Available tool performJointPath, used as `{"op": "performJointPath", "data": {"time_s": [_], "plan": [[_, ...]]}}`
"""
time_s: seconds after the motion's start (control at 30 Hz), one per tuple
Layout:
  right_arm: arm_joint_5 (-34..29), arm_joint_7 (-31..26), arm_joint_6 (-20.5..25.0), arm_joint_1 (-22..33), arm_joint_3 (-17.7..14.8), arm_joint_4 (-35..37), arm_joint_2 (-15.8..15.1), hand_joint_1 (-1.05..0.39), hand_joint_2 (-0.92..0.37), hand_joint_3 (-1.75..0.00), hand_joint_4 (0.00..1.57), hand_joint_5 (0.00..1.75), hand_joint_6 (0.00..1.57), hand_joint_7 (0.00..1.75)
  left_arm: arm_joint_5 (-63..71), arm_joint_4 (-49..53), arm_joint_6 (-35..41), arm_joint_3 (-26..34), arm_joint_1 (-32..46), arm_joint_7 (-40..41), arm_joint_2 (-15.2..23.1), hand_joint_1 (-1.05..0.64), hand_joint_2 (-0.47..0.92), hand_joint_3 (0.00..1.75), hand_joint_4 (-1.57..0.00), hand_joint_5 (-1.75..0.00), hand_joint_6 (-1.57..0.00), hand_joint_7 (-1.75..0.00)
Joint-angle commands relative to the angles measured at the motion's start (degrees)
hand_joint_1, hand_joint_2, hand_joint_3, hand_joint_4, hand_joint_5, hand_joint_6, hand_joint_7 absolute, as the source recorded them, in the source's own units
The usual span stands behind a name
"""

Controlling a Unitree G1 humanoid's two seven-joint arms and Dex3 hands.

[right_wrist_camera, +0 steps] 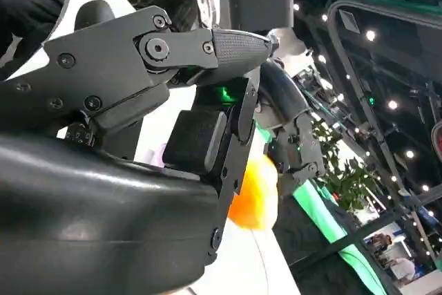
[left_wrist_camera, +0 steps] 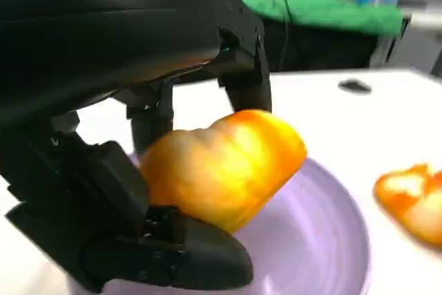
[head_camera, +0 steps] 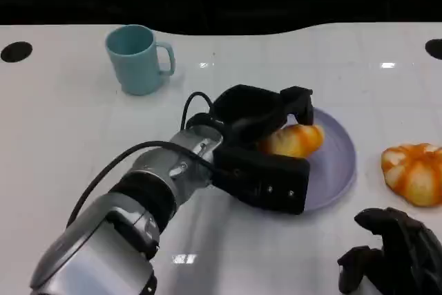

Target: Grasp the bread from the table and place it into the plate.

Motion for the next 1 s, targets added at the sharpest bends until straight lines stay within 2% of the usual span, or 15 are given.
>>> {"op": "performJointPath", "data": {"time_s": [0.03, 0.07, 0.13, 0.2, 0.33, 0.47, 0.67, 0.7, 0.73, 0.77, 0.83, 0.87, 0.93, 1.0], "plan": [[-0.2, -0.3, -0.3, 0.3, -0.1, -0.4, -0.9, -0.54, -0.85, -0.39, 1.57, 0.6, 1.57, 0.2, 0.9, -1.4, 2.8, -1.5, -2.6, -5.8, 1.3, -1.05, 0.92, 0.41, 0.0, -0.84, 0.0, -0.22], [-0.4, -0.2, -0.7, 0.2, -0.1, -0.3, -0.9, -0.54, -0.85, -0.4, 1.57, 0.6, 1.57, 0.2, 0.7, -1.7, 3.3, -1.7, -2.8, -7.5, 1.4, -1.05, 0.92, 0.44, 0.0, -0.7, 0.0, -0.11], [-0.6, -0.1, -1.0, 0.1, -0.1, -0.1, -1.0, -0.54, -0.85, -0.4, 1.57, 0.61, 1.57, 0.21, 0.0, -2.5, 4.0, -1.5, -3.0, -10.9, 1.7, -1.05, 0.92, 0.49, 0.0, -0.37, 0.0, -0.02], [-0.2, 0.3, -0.7, -0.1, -0.2, 0.1, -1.1, -0.54, -0.85, -0.41, 1.57, 0.6, 1.57, 0.21, -0.6, -3.7, 4.4, -1.2, -3.0, -13.8, 2.5, -1.05, 0.92, 0.53, 0.0, -0.3, 0.0, -0.01], [0.1, 1.0, -0.4, -0.4, -0.4, 0.7, -1.2, -0.54, -0.84, -0.41, 1.57, 0.58, 1.57, 0.18, -1.4, -6.9, 5.3, -0.7, -2.4, -17.7, 4.0, -1.05, 0.92, 0.58, 0.0, -0.6, 0.0, 0.0], [0.0, 1.3, -0.8, -0.4, -0.5, 0.9, -1.0, -0.53, -0.84, -0.41, 1.57, 0.56, 1.57, 0.17, -2.7, -12.9, 3.3, 0.6, 0.6, -18.0, 7.7, -1.05, 0.92, 0.57, 0.0, -0.9, -0.01, 0.0], [-0.5, 0.8, -1.8, -0.1, -0.5, 0.6, -0.7, -0.54, -0.84, -0.41, 1.57, 0.57, 1.57, 0.19, -10.1, -20.5, -3.5, 6.2, 7.4, -17.9, 12.0, -1.05, 0.92, 0.5, 0.0, -1.07, -0.09, -0.09], [-0.4, 0.5, -1.2, 0.0, -0.4, 0.2, -0.7, -0.54, -0.84, -0.41, 1.57, 0.57, 1.57, 0.19, -14.4, -21.2, -5.8, 8.5, 9.4, -20.0, 12.5, -1.05, 0.92, 0.5, 0.0, -1.08, -0.09, -0.09], [-0.1, 0.4, -0.7, 0.1, -0.4, 0.0, -0.8, -0.54, -0.84, -0.41, 1.57, 0.58, 1.57, 0.2, -18.5, -21.8, -7.5, 10.7, 11.3, -22.4, 12.7, -1.05, 0.92, 0.44, 0.0, -1.22, -0.08, -0.25], [0.3, 0.5, -0.1, 0.1, -0.4, -0.1, -0.9, -0.53, -0.84, -0.42, 1.57, 0.57, 1.57, 0.19, -22.8, -22.4, -8.8, 12.8, 13.1, -25.1, 12.8, -1.05, 0.92, 0.36, 0.0, -1.33, -0.03, -0.56], [0.4, 0.6, 0.0, 0.1, -0.5, -0.1, -1.0, -0.52, -0.83, -0.42, 1.57, 0.57, 1.57, 0.18, -29.4, -23.4, -9.9, 15.7, 15.9, -29.9, 12.4, -1.05, 0.92, 0.29, -0.01, -1.38, -0.01, -0.78], [0.3, 0.5, 0.1, 0.2, -0.4, -0.4, -1.0, -0.53, -0.83, -0.42, 1.57, 0.57, 1.57, 0.18, -32.7, -24.2, -10.8, 17.2, 17.8, -31.8, 12.0, -1.05, 0.92, 0.25, -0.08, -1.38, -0.02, -0.95], [0.0, 0.0, 0.0, 0.3, -0.4, -0.8, -1.0, -0.54, -0.83, -0.42, 1.57, 0.58, 1.57, 0.2, -38.1, -25.5, -12.2, 19.6, 20.8, -34.8, 11.2, -1.05, 0.92, 0.21, -0.26, -1.25, -0.12, -1.01], [0.1, -0.1, 0.0, 0.5, -0.4, -1.0, -0.9, -0.54, -0.83, -0.41, 1.57, 0.59, 1.57, 0.2, -43.3, -27.1, -12.2, 21.8, 23.4, -38.1, 10.3, -1.05, 0.92, 0.16, -0.58, -1.16, -0.36, -0.97]]}}
